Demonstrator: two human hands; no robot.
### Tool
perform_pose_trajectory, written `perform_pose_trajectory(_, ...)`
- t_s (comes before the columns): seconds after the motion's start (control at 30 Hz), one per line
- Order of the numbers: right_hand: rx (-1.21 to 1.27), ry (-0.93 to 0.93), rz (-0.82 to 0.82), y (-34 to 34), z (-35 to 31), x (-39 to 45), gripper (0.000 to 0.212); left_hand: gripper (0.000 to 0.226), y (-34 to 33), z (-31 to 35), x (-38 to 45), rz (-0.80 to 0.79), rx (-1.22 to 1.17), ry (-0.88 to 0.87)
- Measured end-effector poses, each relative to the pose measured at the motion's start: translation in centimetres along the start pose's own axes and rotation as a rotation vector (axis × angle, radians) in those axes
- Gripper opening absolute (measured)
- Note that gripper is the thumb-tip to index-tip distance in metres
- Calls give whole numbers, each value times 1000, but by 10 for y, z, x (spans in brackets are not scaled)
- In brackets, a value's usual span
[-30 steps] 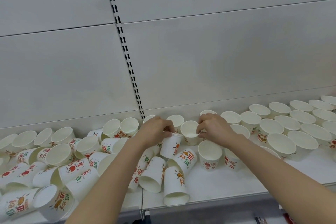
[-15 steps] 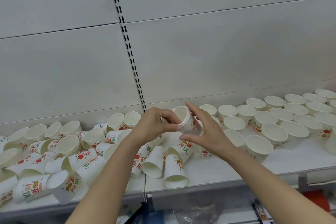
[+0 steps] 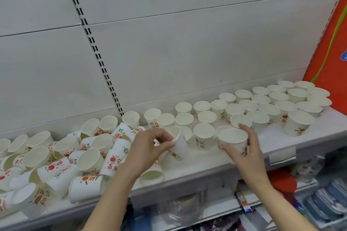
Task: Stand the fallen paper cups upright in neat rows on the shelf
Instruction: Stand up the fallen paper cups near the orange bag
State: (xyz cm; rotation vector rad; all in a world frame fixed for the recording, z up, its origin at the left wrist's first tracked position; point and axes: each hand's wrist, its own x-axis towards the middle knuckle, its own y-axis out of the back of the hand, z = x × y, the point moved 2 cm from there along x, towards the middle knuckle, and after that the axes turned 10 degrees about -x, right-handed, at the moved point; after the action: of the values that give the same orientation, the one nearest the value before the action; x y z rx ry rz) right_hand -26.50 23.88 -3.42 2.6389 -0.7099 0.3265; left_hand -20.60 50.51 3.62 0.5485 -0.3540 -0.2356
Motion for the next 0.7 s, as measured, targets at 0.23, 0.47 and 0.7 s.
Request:
perform_pose_trajectory(0.23, -142, -114, 229, 39, 43, 33, 71, 10, -80, -21, -2, -45, 392, -138)
perform_pose_trajectory(0.47, -382, -48, 111, 28, 74, 49, 75, 26, -96, -25, 6, 36, 423, -171)
perform_pose_trajectory(0.7, -581, 417, 268, 25, 59, 36, 66, 55, -37, -56, 3, 224, 662, 231)
